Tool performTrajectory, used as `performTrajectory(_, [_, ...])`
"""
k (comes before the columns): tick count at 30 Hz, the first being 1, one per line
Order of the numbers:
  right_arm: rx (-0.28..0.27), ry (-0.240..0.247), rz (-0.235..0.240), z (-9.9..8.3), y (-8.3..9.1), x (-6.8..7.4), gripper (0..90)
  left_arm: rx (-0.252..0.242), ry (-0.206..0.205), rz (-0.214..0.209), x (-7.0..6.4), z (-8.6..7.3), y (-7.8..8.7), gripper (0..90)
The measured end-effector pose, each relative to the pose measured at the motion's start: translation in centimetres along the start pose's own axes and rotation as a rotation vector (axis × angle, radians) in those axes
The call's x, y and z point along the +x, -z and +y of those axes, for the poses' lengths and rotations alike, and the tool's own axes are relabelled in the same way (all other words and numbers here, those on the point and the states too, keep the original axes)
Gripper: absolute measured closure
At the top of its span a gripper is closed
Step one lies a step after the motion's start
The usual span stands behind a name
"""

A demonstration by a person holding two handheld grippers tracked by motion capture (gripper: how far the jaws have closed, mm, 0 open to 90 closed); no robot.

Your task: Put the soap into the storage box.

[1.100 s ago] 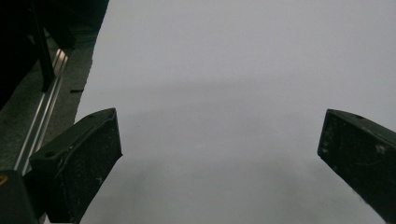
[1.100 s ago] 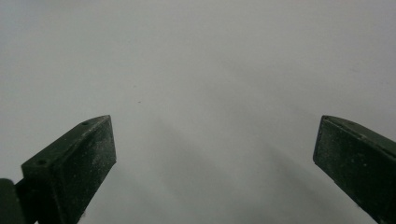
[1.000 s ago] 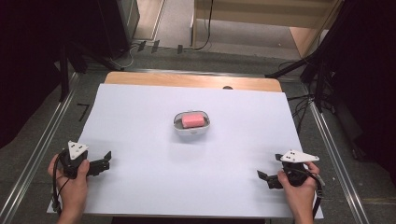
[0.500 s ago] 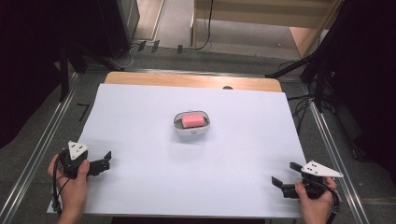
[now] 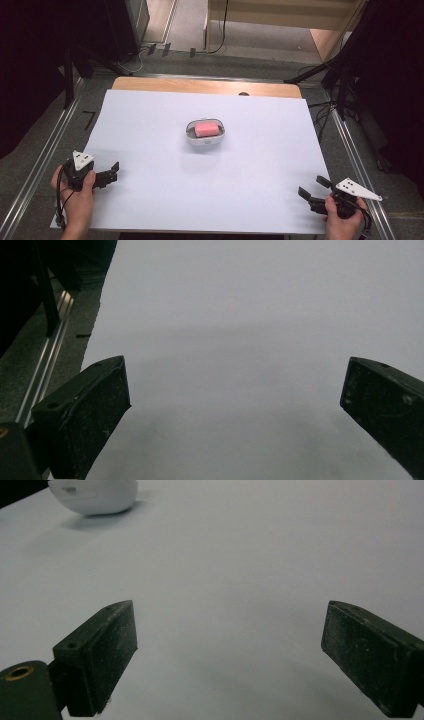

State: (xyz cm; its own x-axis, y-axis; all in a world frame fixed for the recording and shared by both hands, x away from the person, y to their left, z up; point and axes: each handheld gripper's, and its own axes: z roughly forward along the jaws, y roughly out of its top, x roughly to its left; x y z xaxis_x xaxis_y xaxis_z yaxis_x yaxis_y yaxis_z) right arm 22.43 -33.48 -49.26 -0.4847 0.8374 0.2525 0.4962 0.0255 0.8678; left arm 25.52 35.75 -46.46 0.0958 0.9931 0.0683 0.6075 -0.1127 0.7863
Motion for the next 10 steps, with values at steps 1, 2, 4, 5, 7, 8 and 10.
performTrajectory(1, [-0.012,-0.003,0.001,-0.04,0.09,-0.04,8.7,0.000,0.000,-0.002,0.01,0.00,-0.01,0.1])
performTrajectory(2, [-0.020,-0.007,-0.006,-0.08,0.16,0.01,10.7,0.001,0.000,-0.002,0.01,0.00,-0.02,0.0])
performTrajectory(4, [-0.020,-0.006,-0.008,-0.08,0.16,0.02,11.7,0.001,0.001,-0.002,0.01,0.00,-0.02,0.1])
performTrajectory(5, [-0.023,-0.013,-0.009,-0.09,0.19,-0.02,12.0,-0.001,0.001,-0.003,0.02,0.00,-0.01,0.1])
performTrajectory(7, [-0.039,-0.029,-0.012,-0.14,0.30,-0.18,13.4,-0.004,0.017,-0.013,0.27,0.01,0.06,0.1])
performTrajectory(8, [-0.042,-0.043,-0.016,-0.15,0.36,-0.26,13.3,-0.004,0.030,-0.018,0.36,0.01,0.04,0.1])
performTrajectory(10, [-0.047,-0.055,-0.017,-0.16,0.41,-0.33,13.4,-0.007,0.038,-0.016,0.41,0.00,0.06,0.1])
